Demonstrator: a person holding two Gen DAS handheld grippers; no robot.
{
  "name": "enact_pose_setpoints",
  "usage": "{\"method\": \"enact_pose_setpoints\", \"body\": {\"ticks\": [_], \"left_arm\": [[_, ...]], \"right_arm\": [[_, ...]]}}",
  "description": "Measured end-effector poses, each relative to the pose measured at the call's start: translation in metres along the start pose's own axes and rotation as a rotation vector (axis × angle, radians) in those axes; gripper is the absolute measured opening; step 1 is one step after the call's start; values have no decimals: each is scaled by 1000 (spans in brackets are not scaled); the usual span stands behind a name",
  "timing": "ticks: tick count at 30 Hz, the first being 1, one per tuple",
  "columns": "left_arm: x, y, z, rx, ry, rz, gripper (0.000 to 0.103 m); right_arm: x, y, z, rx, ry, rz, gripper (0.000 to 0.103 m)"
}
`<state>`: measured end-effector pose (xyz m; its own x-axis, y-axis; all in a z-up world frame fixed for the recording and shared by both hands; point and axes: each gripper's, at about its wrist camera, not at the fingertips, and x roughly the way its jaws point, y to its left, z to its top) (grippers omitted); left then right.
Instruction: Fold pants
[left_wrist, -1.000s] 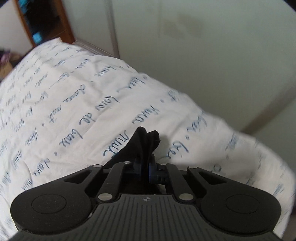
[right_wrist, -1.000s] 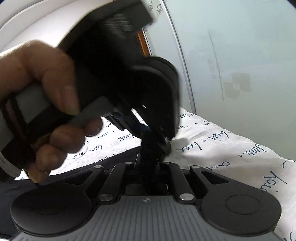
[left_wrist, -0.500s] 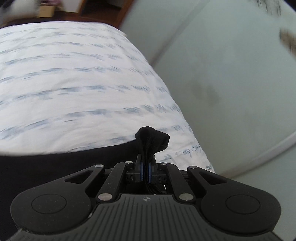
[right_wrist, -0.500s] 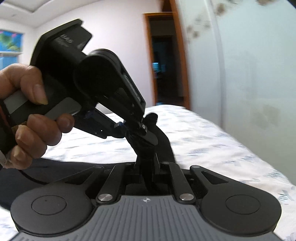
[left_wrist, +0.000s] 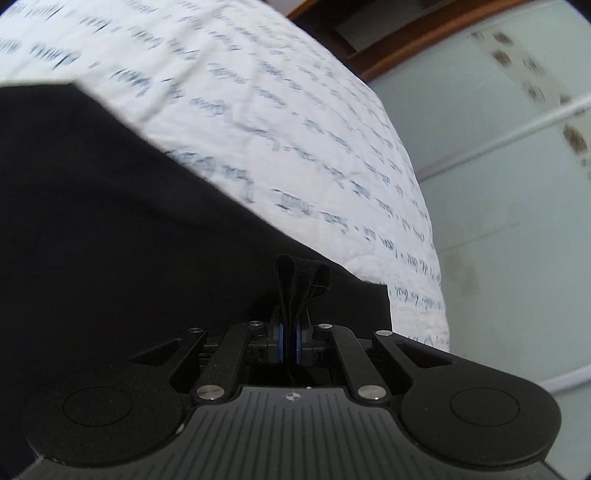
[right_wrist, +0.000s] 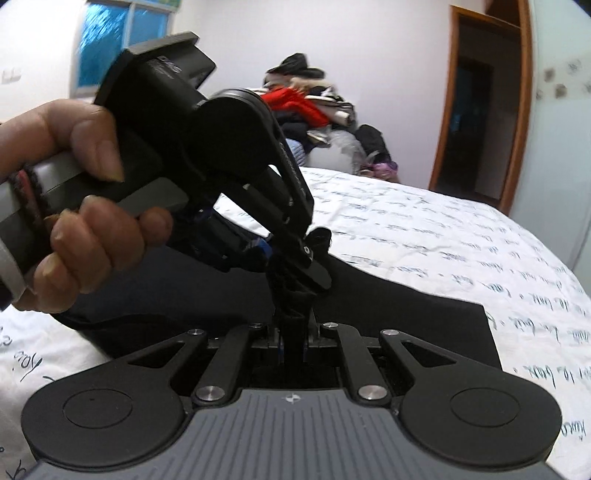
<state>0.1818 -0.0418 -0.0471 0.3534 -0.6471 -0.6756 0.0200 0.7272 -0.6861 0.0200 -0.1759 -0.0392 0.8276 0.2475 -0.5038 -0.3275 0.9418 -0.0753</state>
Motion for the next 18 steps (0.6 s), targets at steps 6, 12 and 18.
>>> {"method": "enact_pose_setpoints", "body": {"ticks": [6,12,18], "left_arm": [[-25,27,7,-33,-59,-10,7],[-35,60,13,-66,-65,39,7],[-40,92,5,-120,-70,-37,19]], "right_arm": [[15,24,15,-62,14,41,8],[48,36,22,-137,49,80,8],[54,48,14,-199,77,74,9]]}}
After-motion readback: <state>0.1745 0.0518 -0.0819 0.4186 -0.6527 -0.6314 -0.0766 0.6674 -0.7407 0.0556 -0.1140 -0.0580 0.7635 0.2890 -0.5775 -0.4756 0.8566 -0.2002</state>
